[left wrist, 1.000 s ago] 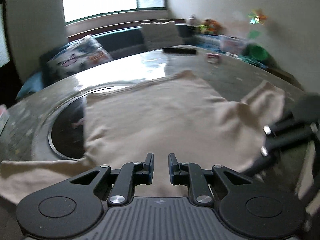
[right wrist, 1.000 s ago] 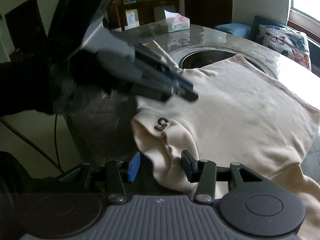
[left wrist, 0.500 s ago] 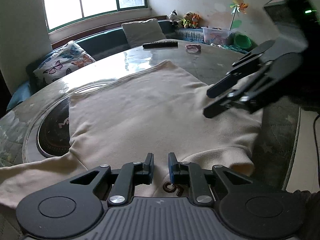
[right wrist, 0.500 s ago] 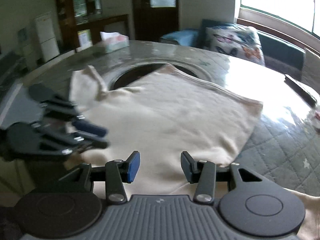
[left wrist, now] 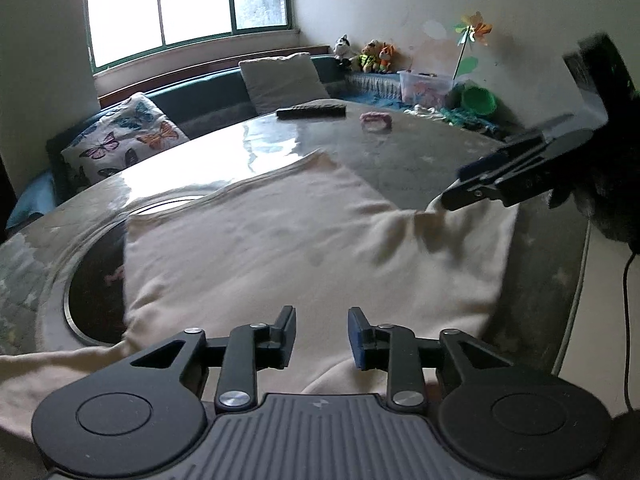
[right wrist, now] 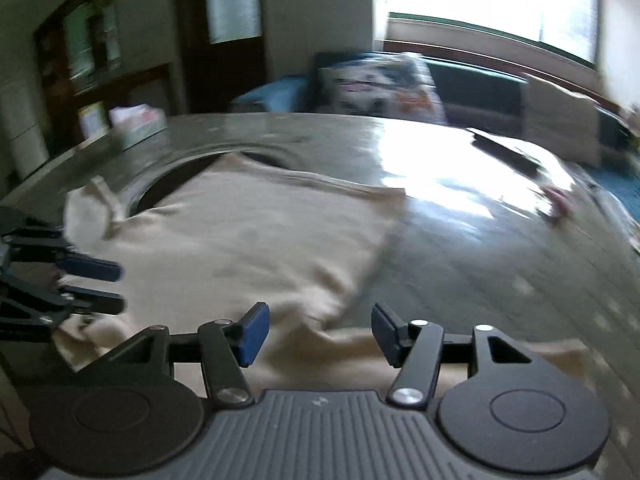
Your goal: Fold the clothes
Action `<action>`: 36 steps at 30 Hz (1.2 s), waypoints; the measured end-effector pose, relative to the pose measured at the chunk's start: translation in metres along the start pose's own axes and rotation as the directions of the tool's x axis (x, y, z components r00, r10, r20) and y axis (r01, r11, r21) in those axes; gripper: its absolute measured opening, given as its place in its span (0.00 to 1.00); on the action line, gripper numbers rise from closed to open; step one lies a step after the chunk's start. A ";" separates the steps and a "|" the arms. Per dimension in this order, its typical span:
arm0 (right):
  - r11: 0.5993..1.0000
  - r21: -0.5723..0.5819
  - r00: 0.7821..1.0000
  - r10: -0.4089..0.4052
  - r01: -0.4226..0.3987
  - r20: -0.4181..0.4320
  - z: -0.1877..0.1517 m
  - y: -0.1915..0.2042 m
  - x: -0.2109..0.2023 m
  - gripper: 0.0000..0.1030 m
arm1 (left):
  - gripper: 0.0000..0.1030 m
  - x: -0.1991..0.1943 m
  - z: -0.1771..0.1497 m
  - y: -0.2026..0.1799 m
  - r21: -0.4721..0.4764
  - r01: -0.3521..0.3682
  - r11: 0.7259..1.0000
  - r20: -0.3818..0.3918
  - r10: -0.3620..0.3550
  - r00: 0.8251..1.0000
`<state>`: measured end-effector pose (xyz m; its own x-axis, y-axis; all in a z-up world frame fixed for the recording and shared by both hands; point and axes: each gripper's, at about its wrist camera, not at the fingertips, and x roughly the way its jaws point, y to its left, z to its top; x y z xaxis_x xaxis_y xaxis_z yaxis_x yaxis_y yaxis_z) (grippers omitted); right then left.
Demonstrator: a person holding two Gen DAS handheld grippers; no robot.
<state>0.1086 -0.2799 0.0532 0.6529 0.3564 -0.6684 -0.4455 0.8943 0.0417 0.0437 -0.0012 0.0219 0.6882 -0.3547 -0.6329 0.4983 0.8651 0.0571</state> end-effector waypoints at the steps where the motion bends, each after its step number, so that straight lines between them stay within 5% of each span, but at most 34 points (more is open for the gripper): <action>1: 0.999 0.026 0.999 -0.035 0.035 -0.003 -0.004 -0.010 -0.003 0.56 | 0.33 0.003 0.002 -0.004 -0.003 0.008 1.000 0.002 -0.008 1.000; 8: 0.945 0.187 0.963 -0.269 0.269 -0.022 -0.037 -0.076 -0.021 0.55 | 0.36 0.025 0.015 -0.026 -0.012 0.050 0.999 -0.014 -0.050 0.999; 13: 0.898 0.267 0.935 -0.353 0.350 -0.041 -0.053 -0.105 -0.021 0.54 | 0.36 0.033 0.017 -0.036 -0.012 0.058 0.998 -0.032 -0.058 0.998; 19: 0.877 0.335 0.934 -0.355 0.346 -0.035 -0.065 -0.121 -0.021 0.48 | 0.36 0.037 0.018 -0.040 -0.012 0.049 0.999 -0.044 -0.050 0.998; 22: 0.872 0.357 0.937 -0.349 0.334 -0.024 -0.065 -0.122 -0.020 0.36 | 0.36 0.038 0.019 -0.040 -0.014 0.045 0.999 -0.046 -0.045 0.998; 24: 0.869 0.365 0.935 -0.353 0.336 -0.019 -0.065 -0.122 -0.020 0.14 | 0.36 0.040 0.020 -0.041 -0.016 0.039 0.999 -0.048 -0.040 0.998; 25: 0.867 0.369 0.935 -0.354 0.335 -0.017 -0.065 -0.121 -0.021 0.11 | 0.36 0.041 0.020 -0.041 -0.016 0.037 0.999 -0.049 -0.038 0.998; 32: 0.852 0.401 0.921 -0.387 0.337 0.049 -0.064 -0.120 -0.052 0.08 | 0.36 0.046 0.023 -0.044 -0.006 0.045 0.999 -0.055 -0.045 0.997; 36: 0.842 0.419 0.927 -0.376 0.340 0.003 -0.074 -0.123 -0.045 0.08 | 0.36 0.051 0.020 -0.046 -0.005 0.043 0.999 -0.067 -0.043 0.997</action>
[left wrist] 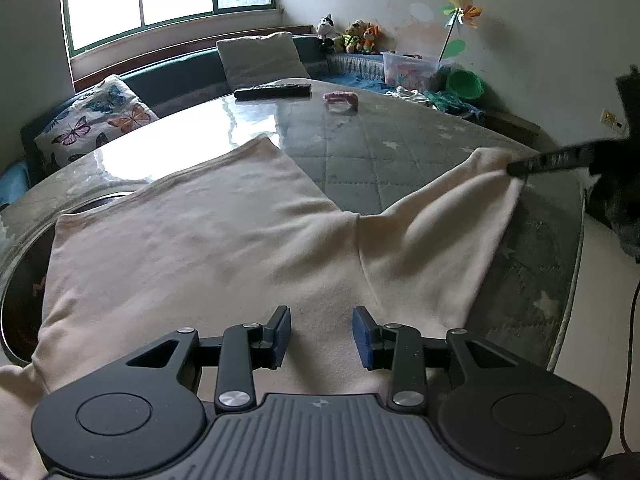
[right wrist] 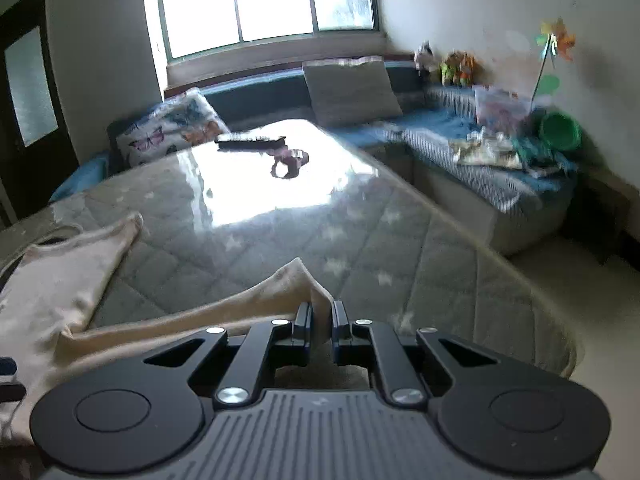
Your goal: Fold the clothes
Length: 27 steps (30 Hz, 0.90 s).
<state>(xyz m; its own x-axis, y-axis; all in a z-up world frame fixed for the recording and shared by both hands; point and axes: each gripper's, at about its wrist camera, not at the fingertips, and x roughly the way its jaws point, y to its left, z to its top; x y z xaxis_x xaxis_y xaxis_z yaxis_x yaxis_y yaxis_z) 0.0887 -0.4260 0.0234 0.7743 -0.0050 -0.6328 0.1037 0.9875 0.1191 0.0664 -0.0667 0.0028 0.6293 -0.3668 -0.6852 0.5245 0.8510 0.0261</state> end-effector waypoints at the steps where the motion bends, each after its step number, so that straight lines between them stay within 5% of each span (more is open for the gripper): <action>1: 1.000 0.000 1.000 -0.003 0.003 -0.011 -0.002 0.000 0.003 0.08 | 0.36 -0.001 0.001 0.000 0.000 -0.001 1.000 0.001 0.001 1.000; 8: 0.999 -0.017 0.998 0.045 -0.044 0.044 0.015 0.009 -0.020 0.08 | 0.38 -0.002 0.005 0.002 -0.002 0.006 1.000 0.018 -0.006 1.000; 13: 0.984 -0.098 0.982 0.157 -0.147 0.104 0.042 0.041 -0.053 0.08 | 0.46 -0.009 0.001 0.004 -0.006 0.009 1.000 0.034 -0.009 0.999; 19: 0.919 -0.232 0.932 0.348 -0.319 0.100 0.070 0.108 -0.082 0.08 | 0.68 -0.028 -0.008 0.026 -0.063 -0.039 0.997 0.077 0.043 0.996; 27: 0.769 -0.423 0.851 0.524 -0.479 -0.011 0.076 0.221 -0.084 0.08 | 1.00 -0.066 -0.036 0.063 -0.166 -0.104 0.981 0.140 0.128 0.982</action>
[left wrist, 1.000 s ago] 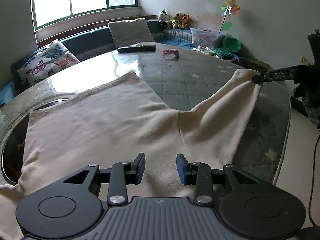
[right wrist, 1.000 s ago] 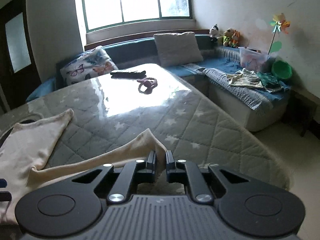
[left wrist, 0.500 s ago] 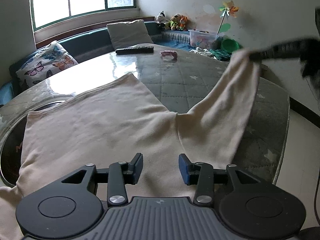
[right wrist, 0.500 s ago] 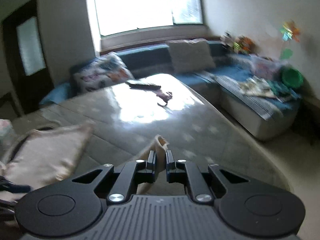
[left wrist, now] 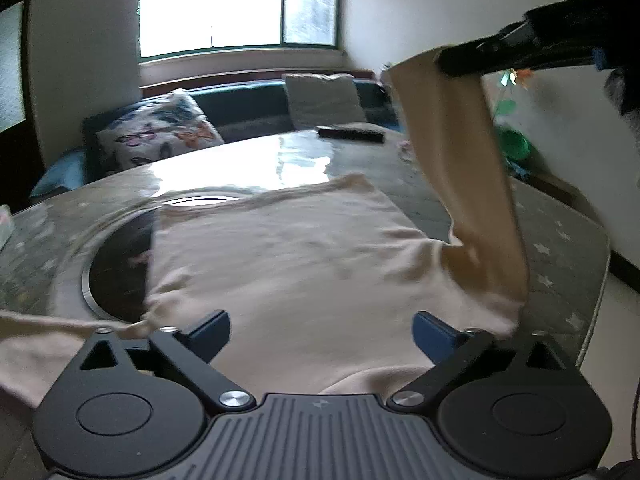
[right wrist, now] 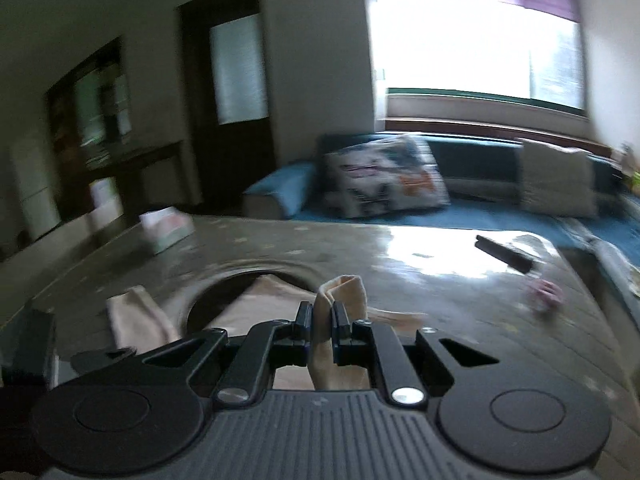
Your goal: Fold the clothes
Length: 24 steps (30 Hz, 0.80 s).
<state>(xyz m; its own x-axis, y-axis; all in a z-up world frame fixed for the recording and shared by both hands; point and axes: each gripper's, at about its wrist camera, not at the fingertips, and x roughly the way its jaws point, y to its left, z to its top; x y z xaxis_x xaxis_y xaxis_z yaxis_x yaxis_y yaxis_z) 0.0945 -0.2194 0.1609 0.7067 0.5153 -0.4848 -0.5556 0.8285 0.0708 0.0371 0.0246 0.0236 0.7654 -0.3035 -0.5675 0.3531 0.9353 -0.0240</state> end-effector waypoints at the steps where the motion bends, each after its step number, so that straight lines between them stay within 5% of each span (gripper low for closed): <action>1: 0.999 -0.023 1.000 0.023 -0.024 -0.012 0.003 0.012 0.008 0.08 | 1.00 -0.005 -0.002 0.005 -0.013 -0.008 1.000 0.009 0.008 1.000; 14: 0.968 -0.082 0.964 0.224 -0.237 -0.145 -0.004 0.097 0.080 0.15 | 1.00 -0.038 -0.025 0.051 -0.142 -0.126 0.982 0.006 0.128 0.992; 24: 0.986 -0.114 0.966 0.088 -0.119 -0.244 -0.035 0.043 0.060 0.20 | 0.98 -0.041 -0.023 0.050 -0.131 -0.154 0.979 0.038 0.160 0.986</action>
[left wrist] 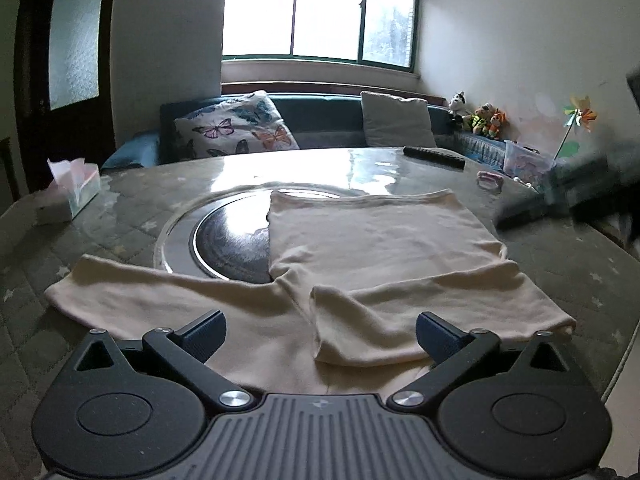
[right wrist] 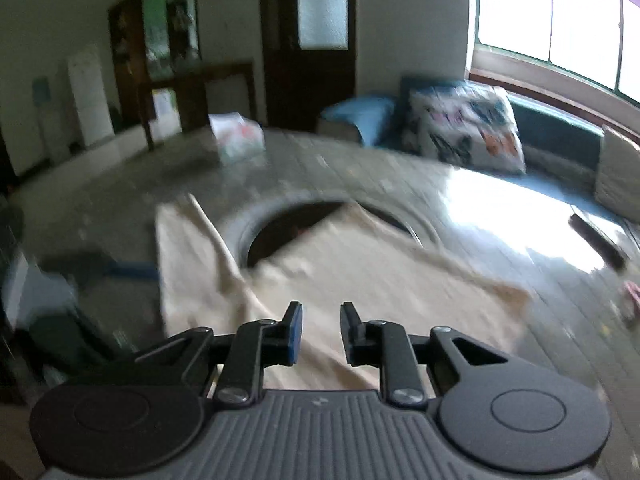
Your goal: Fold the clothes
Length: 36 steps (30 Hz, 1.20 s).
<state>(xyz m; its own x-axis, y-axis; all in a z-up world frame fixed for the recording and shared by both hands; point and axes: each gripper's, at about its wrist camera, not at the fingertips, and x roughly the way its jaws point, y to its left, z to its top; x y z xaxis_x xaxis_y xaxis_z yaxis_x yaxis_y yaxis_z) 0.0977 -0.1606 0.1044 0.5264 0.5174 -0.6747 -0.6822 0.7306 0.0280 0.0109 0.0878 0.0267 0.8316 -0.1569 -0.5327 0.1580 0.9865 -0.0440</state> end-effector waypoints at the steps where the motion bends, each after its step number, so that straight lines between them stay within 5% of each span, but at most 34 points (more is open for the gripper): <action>1: 1.000 0.006 1.000 -0.010 0.011 -0.027 -0.009 -0.006 0.000 0.20 | 0.97 0.002 0.001 -0.001 0.007 -0.001 1.000 0.001 0.001 1.000; 7: 0.999 0.042 0.994 0.000 0.005 -0.106 -0.061 -0.021 -0.002 0.20 | 0.69 0.017 0.006 -0.009 0.013 0.002 1.000 -0.017 -0.002 1.000; 12: 0.997 0.071 0.993 0.005 0.004 -0.120 -0.081 -0.027 0.005 0.20 | 0.26 0.032 0.002 -0.006 0.002 -0.003 1.000 -0.087 0.003 0.996; 17: 0.998 0.063 0.996 -0.004 0.009 -0.087 -0.073 -0.032 -0.001 0.20 | 0.11 0.031 -0.003 -0.003 -0.003 -0.010 1.000 -0.099 0.010 0.995; 29: 0.993 0.114 0.997 -0.033 0.040 -0.068 -0.057 -0.055 0.035 0.20 | 0.03 0.019 -0.005 0.010 -0.023 -0.058 0.998 -0.118 0.055 0.992; 34: 0.999 0.047 0.999 -0.021 0.024 -0.048 -0.047 -0.037 0.038 0.20 | 0.06 0.017 0.000 0.016 -0.076 -0.041 0.996 -0.110 0.033 0.993; 36: 1.000 0.019 0.999 -0.005 0.006 -0.046 -0.042 -0.028 0.044 0.21 | 0.18 0.018 0.003 0.014 -0.081 -0.018 0.997 -0.102 0.009 0.995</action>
<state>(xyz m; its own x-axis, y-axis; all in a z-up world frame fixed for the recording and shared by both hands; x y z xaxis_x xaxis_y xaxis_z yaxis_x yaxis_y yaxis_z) 0.1185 -0.1769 0.0435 0.5058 0.4929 -0.7080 -0.6696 0.7417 0.0379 0.0299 0.0983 0.0191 0.7746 -0.1421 -0.6162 0.0995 0.9897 -0.1031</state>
